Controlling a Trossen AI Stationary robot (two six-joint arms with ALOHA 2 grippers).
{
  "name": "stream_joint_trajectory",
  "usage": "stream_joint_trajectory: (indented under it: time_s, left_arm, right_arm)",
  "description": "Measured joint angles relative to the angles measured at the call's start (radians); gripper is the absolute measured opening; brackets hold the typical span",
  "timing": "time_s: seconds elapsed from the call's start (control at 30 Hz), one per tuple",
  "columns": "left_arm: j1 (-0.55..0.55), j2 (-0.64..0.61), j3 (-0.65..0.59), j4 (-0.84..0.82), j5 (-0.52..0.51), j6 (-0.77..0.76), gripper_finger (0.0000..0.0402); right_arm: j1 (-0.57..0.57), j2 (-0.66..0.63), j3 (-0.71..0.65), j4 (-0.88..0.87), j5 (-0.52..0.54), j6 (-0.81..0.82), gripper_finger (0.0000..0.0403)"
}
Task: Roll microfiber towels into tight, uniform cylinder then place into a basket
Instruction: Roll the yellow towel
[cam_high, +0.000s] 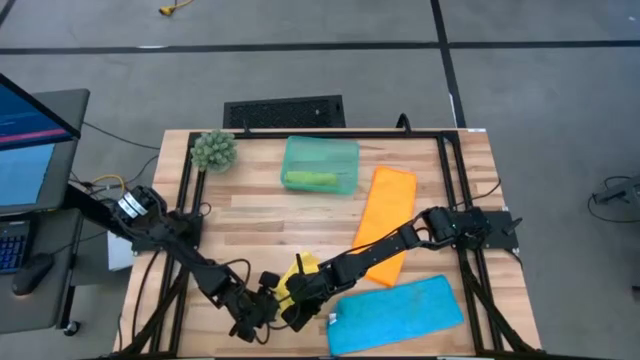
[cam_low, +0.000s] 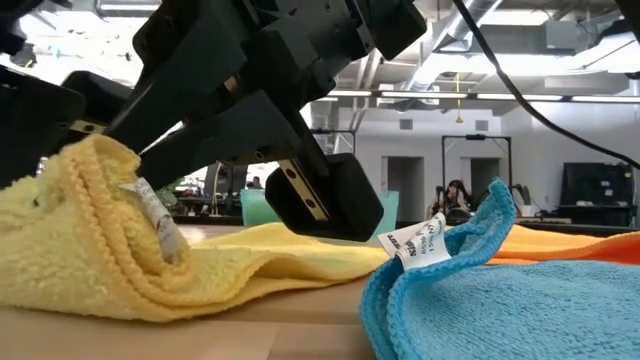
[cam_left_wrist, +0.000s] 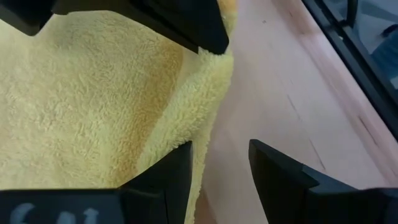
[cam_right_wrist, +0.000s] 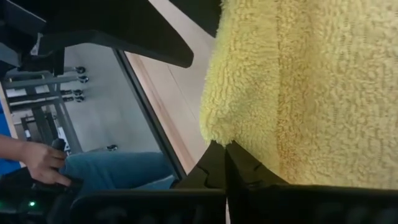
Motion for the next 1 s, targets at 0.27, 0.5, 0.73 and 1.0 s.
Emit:
stream_joint_trajectory:
  time_s: [0.27, 0.5, 0.73, 1.0]
  left_arm:
    - [0.049, 0.000, 0.000, 0.000, 0.077, 0.025, 0.0153]
    - [0.066, 0.000, 0.000, 0.000, 0.111, 0.025, 0.0153]
    - [0.066, -0.001, 0.000, 0.001, 0.112, 0.026, 0.0153]
    - [0.066, -0.001, 0.000, -0.003, 0.112, 0.024, 0.0153]
  right_arm:
    - [0.000, 0.000, 0.000, 0.000, 0.000, -0.008, 0.0034]
    - [0.002, 0.000, 0.000, 0.000, 0.000, -0.030, 0.0087]
    - [0.005, 0.000, 0.000, 0.000, -0.008, -0.067, 0.0167]
    - [0.015, -0.019, -0.001, -0.015, 0.036, -0.112, 0.0193]
